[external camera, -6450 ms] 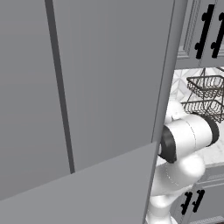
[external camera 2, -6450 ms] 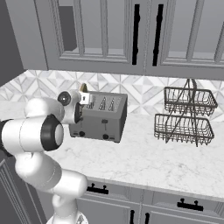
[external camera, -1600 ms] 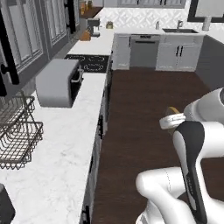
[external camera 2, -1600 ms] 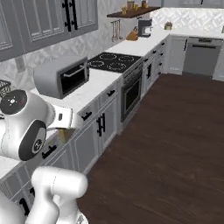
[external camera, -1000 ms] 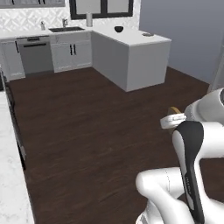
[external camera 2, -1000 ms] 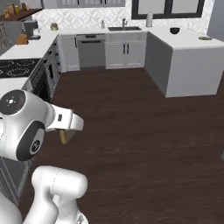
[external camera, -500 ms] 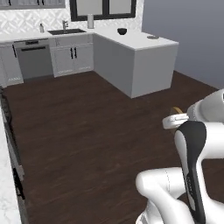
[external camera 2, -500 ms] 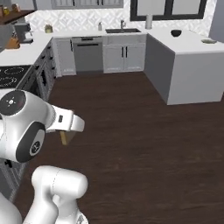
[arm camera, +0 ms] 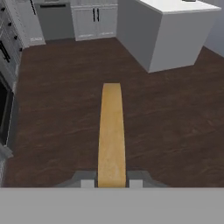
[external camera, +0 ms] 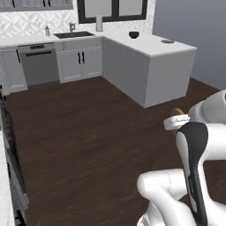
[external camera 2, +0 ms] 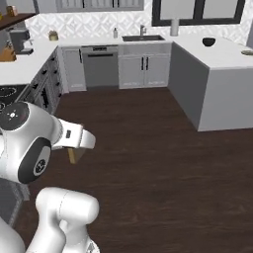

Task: Start the toaster. Once the lever pops up, take the bread to the plate on the dining counter.

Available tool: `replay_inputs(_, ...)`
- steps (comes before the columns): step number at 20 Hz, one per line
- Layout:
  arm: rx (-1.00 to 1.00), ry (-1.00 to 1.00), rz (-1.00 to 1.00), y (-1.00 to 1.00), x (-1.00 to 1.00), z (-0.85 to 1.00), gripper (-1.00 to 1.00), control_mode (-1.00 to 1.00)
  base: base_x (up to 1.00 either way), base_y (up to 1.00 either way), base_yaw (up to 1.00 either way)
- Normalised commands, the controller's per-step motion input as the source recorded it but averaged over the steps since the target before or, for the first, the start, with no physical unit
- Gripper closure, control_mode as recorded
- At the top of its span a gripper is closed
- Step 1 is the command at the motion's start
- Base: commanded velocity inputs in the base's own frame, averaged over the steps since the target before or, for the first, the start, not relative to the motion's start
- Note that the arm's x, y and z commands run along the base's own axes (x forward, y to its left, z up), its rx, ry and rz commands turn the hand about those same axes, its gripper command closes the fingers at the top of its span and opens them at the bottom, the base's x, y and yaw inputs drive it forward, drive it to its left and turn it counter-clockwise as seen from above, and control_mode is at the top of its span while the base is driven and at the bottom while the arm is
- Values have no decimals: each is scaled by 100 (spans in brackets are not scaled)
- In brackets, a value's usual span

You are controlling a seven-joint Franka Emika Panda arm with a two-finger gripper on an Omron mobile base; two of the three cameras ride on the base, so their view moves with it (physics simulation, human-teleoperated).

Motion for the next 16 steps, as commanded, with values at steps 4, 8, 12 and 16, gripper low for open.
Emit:
replay_inputs(4,0,0,0,0,0,0,100,100,100,-1,5)
replay_inputs(8,0,0,0,0,0,0,100,100,100,-1,8)
replay_inputs(12,0,0,0,0,0,0,100,100,100,-7,7)
replay_inputs(16,0,0,0,0,0,0,100,100,100,-11,7)
